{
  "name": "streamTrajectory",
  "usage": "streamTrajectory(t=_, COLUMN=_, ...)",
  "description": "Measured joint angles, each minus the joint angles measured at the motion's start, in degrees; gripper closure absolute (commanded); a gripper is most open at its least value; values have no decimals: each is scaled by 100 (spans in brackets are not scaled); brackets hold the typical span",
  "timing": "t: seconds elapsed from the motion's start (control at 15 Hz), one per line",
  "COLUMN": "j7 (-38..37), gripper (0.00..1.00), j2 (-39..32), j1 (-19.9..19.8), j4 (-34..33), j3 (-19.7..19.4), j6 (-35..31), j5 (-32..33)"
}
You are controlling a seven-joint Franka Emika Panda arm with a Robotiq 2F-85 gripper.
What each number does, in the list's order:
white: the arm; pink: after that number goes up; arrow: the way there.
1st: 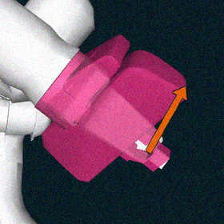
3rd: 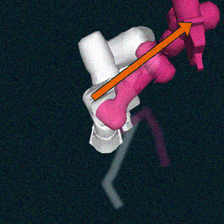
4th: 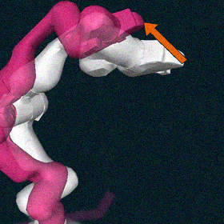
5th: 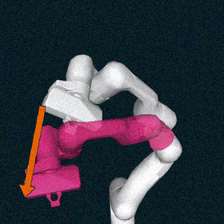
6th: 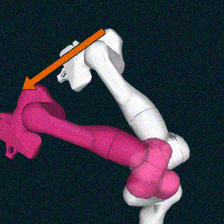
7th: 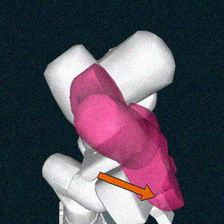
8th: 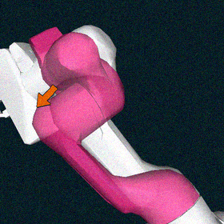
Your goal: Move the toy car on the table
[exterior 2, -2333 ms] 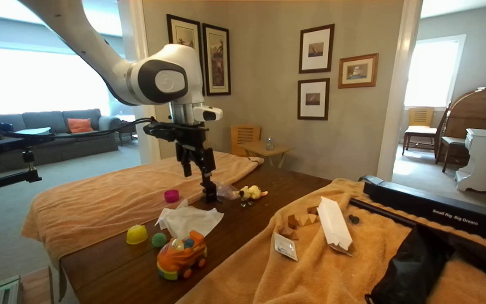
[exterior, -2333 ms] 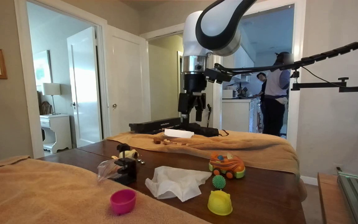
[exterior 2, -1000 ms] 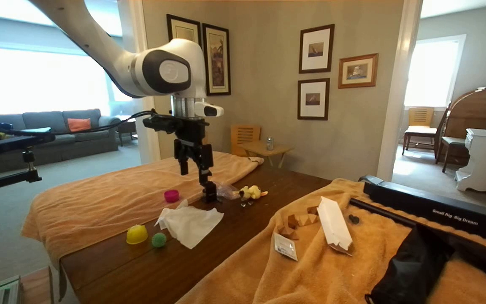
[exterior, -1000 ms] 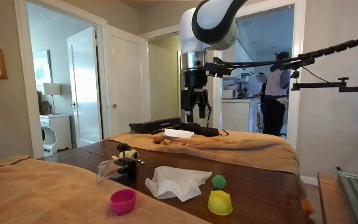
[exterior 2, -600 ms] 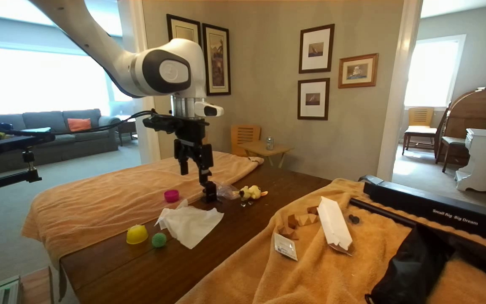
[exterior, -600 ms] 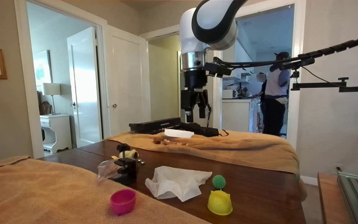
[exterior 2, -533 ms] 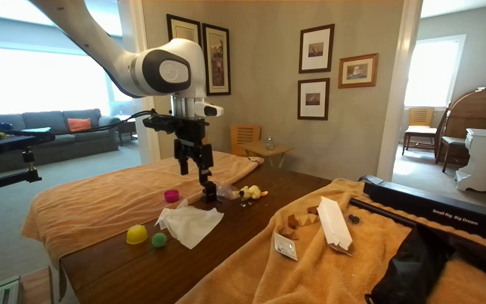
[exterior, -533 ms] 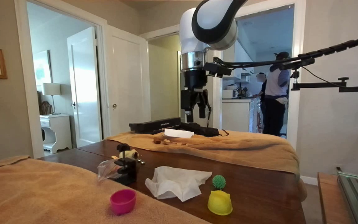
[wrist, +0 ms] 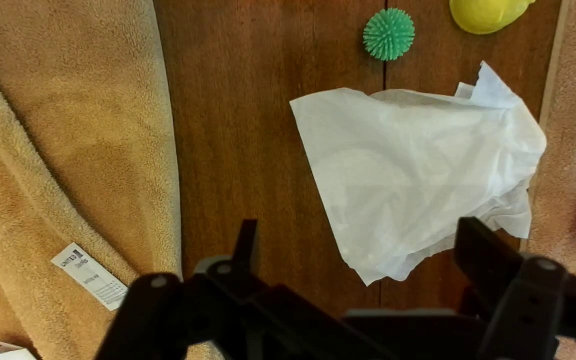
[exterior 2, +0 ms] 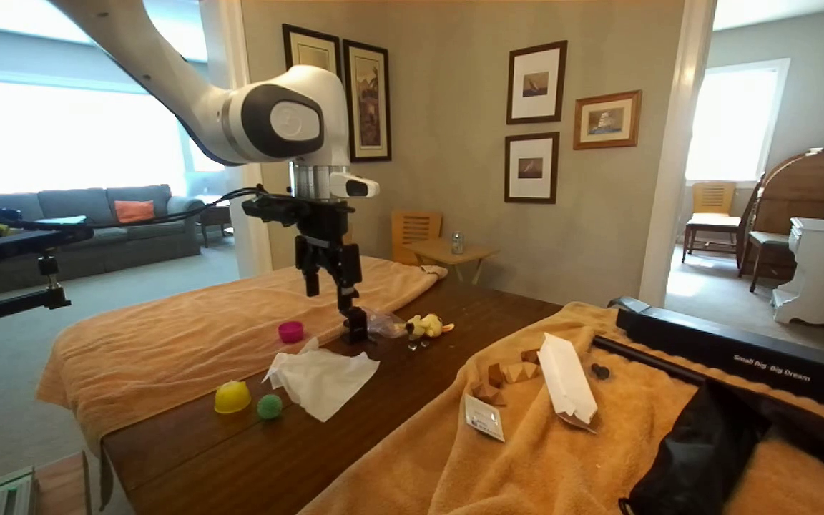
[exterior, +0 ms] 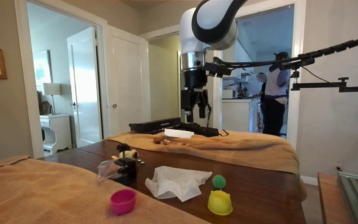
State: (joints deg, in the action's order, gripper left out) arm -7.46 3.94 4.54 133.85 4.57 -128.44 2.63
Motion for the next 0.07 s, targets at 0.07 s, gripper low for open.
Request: streamTrajectory(t=0.07, j7=0, gripper=0, j2=0, j1=0, j4=0, j3=0, j6=0, j5=0)
